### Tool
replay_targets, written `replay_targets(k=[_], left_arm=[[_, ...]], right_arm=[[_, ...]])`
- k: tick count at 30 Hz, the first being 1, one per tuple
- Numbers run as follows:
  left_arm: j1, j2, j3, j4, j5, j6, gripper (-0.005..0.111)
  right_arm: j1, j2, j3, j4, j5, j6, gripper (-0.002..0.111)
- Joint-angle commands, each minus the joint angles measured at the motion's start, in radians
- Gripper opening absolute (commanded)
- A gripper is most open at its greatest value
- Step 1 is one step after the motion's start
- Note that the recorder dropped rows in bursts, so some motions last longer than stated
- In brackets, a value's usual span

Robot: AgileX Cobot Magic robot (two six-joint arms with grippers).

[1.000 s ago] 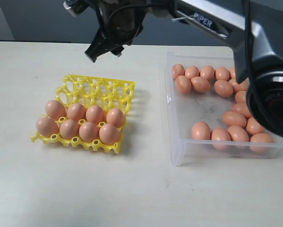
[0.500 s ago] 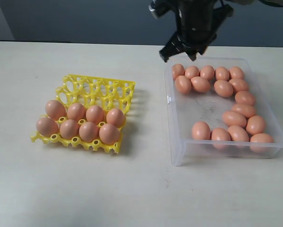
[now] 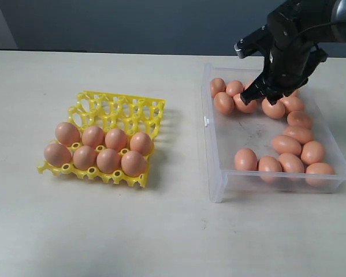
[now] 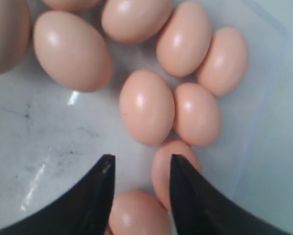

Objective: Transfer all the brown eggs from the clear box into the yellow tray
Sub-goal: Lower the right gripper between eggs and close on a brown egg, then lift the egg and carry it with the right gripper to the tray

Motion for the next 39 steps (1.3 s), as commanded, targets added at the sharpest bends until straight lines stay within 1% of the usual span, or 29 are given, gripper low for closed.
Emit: replay_targets(k=[1,6,11,14,19,23,24,26,27,28,31,33,35,39], left_arm=[[-0.002,0.006,0.005,0.002,-0.006,-0.001,0.012],[-0.002,0.006,0.005,0.002,-0.006,-0.001,0.012],[-0.002,0.006,0.005,0.002,-0.006,-0.001,0.012],[-0.002,0.006,0.005,0.002,-0.006,-0.001,0.012],[-0.002,0.006,0.005,0.002,-0.006,-0.001,0.012],[-0.002,0.006,0.005,0.002,-0.006,-0.001,0.012],[-0.002,0.006,0.005,0.002,-0.006,-0.001,0.012],[-0.002,0.006,0.005,0.002,-0.006,-0.001,0.012],[-0.002,0.006,0.005,0.002,-0.006,-0.001,0.012],[-0.002,0.006,0.005,0.002,-0.006,-0.001,0.012],[-0.002,0.006,0.005,0.002,-0.006,-0.001,0.012],[-0.002,0.006,0.005,0.002,-0.006,-0.001,0.012],[-0.002,0.006,0.005,0.002,-0.006,-0.001,0.012],[-0.002,0.006,0.005,0.002,-0.006,-0.001,0.012]], right_arm=[[-0.008,0.011,0.012,-0.020,-0.120,-0.024,0.055],[-0.008,0.069,0.012,-0.045,-0.133,-0.024,0.051],[-0.017,0.124,0.010,-0.057,-0.132,-0.021,0.051],[-0.038,0.141,0.010,-0.066,-0.142,-0.011,0.051],[-0.117,0.145,0.010,-0.057,-0.192,-0.010,0.051],[-0.119,0.170,0.010,0.022,-0.246,-0.018,0.051],[-0.119,0.190,0.010,0.024,-0.236,-0.018,0.050],[-0.119,0.208,0.010,0.022,-0.232,-0.016,0.028],[-0.117,0.206,0.010,0.022,-0.239,-0.016,0.012],[-0.116,0.201,0.010,0.022,-0.239,-0.016,0.000],[-0.116,0.158,0.010,0.065,-0.214,-0.005,0.001],[-0.116,0.095,0.010,0.179,-0.203,-0.005,0.001],[-0.108,0.058,0.010,0.232,-0.203,-0.005,0.001],[-0.037,-0.032,0.010,0.256,-0.206,-0.005,0.001]])
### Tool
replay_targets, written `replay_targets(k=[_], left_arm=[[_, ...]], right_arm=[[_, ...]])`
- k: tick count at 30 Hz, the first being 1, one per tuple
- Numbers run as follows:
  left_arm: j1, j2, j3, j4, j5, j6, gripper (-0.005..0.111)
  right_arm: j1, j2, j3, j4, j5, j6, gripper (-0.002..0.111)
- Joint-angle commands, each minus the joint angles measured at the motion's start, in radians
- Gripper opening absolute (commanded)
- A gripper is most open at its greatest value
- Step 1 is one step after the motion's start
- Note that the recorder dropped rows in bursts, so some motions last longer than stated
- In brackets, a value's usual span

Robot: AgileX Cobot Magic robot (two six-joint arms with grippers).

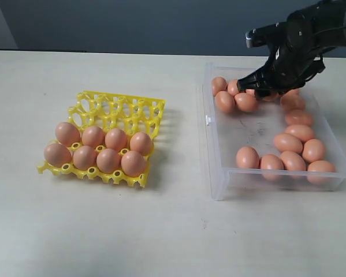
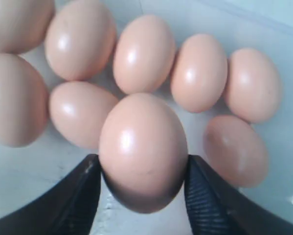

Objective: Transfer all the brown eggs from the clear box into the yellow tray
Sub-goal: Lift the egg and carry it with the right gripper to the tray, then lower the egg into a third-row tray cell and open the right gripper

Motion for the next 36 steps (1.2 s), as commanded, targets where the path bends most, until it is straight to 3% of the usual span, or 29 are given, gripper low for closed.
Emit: replay_targets(k=[1,7,13,20,25,31,33,36], left_arm=[[-0.002,0.006,0.005,0.002,-0.006,-0.001,0.012],[-0.002,0.006,0.005,0.002,-0.006,-0.001,0.012],[-0.002,0.006,0.005,0.002,-0.006,-0.001,0.012],[-0.002,0.006,0.005,0.002,-0.006,-0.001,0.012],[-0.002,0.006,0.005,0.002,-0.006,-0.001,0.012],[-0.002,0.006,0.005,0.002,-0.006,-0.001,0.012],[-0.002,0.006,0.005,0.002,-0.006,-0.001,0.012],[-0.002,0.006,0.005,0.002,-0.006,-0.001,0.012]], right_arm=[[0.063,-0.070,0.003,0.030,-0.006,0.004,0.001],[0.201,-0.123,0.003,0.087,-0.142,-0.011,0.001],[0.236,-0.100,0.052,0.311,-0.365,-0.159,-0.001],[0.263,-0.057,0.157,0.775,-0.433,-0.672,-0.001],[0.293,0.001,0.162,1.203,-0.434,-1.165,-0.001],[0.296,0.054,0.162,1.913,-0.198,-1.882,-0.001],[0.296,0.063,0.159,1.952,-0.120,-1.997,-0.001],[0.296,0.073,0.155,1.952,-0.106,-2.003,-0.001]])
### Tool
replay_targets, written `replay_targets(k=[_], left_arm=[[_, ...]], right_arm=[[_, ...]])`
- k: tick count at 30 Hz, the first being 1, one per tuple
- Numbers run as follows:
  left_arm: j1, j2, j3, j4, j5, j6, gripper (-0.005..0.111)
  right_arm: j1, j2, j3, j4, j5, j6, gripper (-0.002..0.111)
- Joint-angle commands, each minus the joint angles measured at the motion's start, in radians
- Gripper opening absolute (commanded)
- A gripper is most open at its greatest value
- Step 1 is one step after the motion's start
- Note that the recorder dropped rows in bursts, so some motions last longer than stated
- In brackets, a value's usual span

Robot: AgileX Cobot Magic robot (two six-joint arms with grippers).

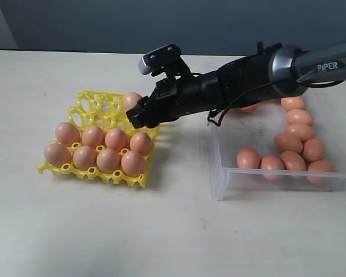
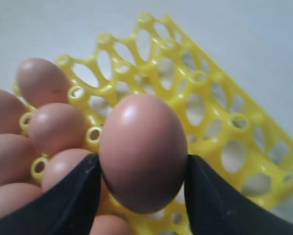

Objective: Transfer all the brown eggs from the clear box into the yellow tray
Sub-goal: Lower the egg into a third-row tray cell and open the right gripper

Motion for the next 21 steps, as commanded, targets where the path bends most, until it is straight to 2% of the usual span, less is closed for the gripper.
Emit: replay_targets(k=[1,21], left_arm=[[-0.002,0.006,0.005,0.002,-0.006,-0.001,0.012],[-0.002,0.006,0.005,0.002,-0.006,-0.001,0.012]], right_arm=[[-0.001,0.010,-0.002,0.071,0.045,-0.096,-0.001],[-0.006,0.032,0.021,0.071,-0.049,-0.046,-0.001]])
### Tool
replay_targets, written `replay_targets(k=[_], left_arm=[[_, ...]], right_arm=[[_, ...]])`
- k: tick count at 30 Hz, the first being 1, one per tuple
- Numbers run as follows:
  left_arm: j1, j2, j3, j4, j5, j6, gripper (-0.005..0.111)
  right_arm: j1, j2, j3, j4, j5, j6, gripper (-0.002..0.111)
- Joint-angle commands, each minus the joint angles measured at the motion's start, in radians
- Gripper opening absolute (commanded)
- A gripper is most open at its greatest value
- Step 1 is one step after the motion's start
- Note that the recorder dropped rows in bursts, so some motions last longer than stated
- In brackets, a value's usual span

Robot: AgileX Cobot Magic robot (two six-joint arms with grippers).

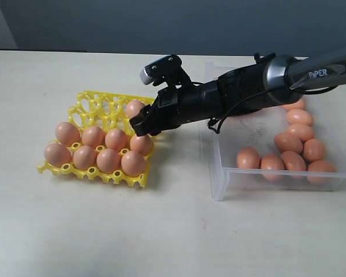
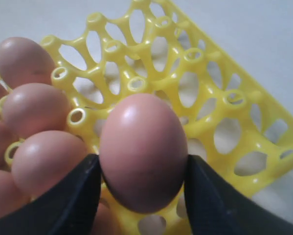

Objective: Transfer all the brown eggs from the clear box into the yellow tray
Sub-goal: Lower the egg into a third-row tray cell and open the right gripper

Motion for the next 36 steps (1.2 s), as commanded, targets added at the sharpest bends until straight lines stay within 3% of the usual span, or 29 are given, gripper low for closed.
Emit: replay_targets(k=[1,4,9,11,32,36], left_arm=[[-0.002,0.006,0.005,0.002,-0.006,-0.001,0.012],[-0.002,0.006,0.005,0.002,-0.006,-0.001,0.012],[-0.002,0.006,0.005,0.002,-0.006,-0.001,0.012],[-0.002,0.006,0.005,0.002,-0.006,-0.001,0.012],[-0.002,0.006,0.005,0.002,-0.006,-0.001,0.012],[-0.002,0.006,0.005,0.002,-0.006,-0.001,0.012]], right_arm=[[-0.007,-0.001,0.002,0.007,-0.021,0.011,-0.001],[-0.007,-0.001,0.002,0.007,-0.018,0.014,0.007],[-0.007,-0.001,0.002,0.007,-0.010,0.014,0.041],[-0.007,-0.001,0.002,0.007,-0.010,0.014,0.046],[-0.005,-0.001,0.002,-0.002,-0.015,0.014,0.047],[-0.005,-0.001,0.002,-0.002,-0.038,0.022,0.060]])
